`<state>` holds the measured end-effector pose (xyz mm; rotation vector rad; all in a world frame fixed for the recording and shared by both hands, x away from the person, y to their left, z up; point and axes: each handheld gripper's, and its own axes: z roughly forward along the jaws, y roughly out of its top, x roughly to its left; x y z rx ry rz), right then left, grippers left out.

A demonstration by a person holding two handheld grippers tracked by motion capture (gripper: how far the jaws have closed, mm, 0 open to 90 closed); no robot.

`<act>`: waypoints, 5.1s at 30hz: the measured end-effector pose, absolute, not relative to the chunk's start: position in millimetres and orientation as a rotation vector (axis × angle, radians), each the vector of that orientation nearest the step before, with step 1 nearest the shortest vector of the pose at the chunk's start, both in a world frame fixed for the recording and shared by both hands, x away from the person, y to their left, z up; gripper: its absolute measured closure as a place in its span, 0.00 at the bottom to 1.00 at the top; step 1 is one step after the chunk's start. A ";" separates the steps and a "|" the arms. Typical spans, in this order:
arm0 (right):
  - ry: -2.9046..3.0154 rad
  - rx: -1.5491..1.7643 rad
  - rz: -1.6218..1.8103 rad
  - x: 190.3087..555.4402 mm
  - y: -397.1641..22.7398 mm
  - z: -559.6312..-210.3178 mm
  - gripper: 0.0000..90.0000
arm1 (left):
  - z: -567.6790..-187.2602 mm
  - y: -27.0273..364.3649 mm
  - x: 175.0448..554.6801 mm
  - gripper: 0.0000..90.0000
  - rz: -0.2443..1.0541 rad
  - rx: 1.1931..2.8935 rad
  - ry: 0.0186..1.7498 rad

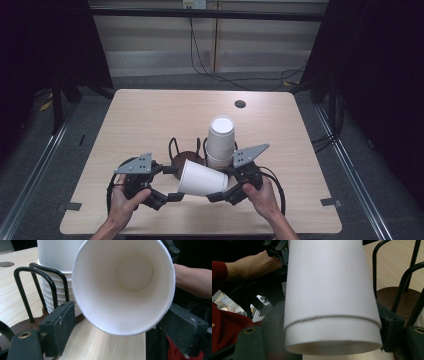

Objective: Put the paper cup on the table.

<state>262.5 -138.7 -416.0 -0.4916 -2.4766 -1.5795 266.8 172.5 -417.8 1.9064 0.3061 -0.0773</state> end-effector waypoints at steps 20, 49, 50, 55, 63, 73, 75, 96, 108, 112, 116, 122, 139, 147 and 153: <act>-2.485 -0.425 -1.522 260.7 -126.0 -420.2 0.28 | -416.3 155.4 265.0 0.00 -0.084 1.895 0.295; -2.524 -0.431 -1.519 261.4 -124.2 -423.7 0.26 | -415.2 156.3 268.7 0.13 -0.108 1.866 0.257; -2.526 -0.438 -1.530 261.5 -124.7 -423.7 0.25 | -415.0 155.8 268.6 0.13 -0.120 1.865 0.272; -2.515 -0.462 -1.562 262.2 -125.7 -424.1 0.23 | -413.5 156.1 270.7 0.15 -0.139 1.864 0.291; -2.507 -0.505 -1.604 261.6 -128.7 -424.6 0.18 | -414.9 157.1 272.8 0.16 -0.147 1.878 0.324; -2.511 -0.570 -1.638 261.4 -134.9 -425.3 0.16 | -413.5 160.7 273.7 0.16 -0.150 1.901 0.349; -2.513 -0.578 -1.641 261.5 -135.5 -425.4 0.16 | -413.8 161.7 274.1 0.16 -0.148 1.909 0.357; -2.533 -0.722 -1.725 257.6 -146.8 -422.4 0.16 | -413.6 170.4 273.4 0.16 -0.117 2.014 0.422; -2.560 -0.843 -1.767 256.7 -161.3 -418.1 0.16 | -414.0 178.1 270.8 0.16 -0.088 2.095 0.450; -2.548 -0.862 -1.777 257.0 -164.4 -416.9 0.16 | -410.4 187.8 268.8 0.16 -0.082 2.113 0.456; -2.548 -0.871 -1.781 256.6 -165.9 -416.3 0.16 | -407.1 201.4 268.1 0.15 -0.071 2.117 0.462; -2.560 -0.872 -1.767 256.8 -165.7 -417.9 0.16 | -406.2 218.8 271.2 0.15 -0.048 2.146 0.507; -2.574 -0.887 -1.759 257.0 -167.3 -416.5 0.16 | -401.7 261.4 285.0 0.14 0.035 2.185 0.665; -2.579 -0.905 -1.750 253.9 -170.1 -418.9 0.16 | -392.1 273.4 294.5 0.14 0.096 2.202 0.678; -2.588 -0.900 -1.720 251.1 -173.2 -421.2 0.16 | -390.3 279.6 303.7 0.14 0.133 2.235 0.714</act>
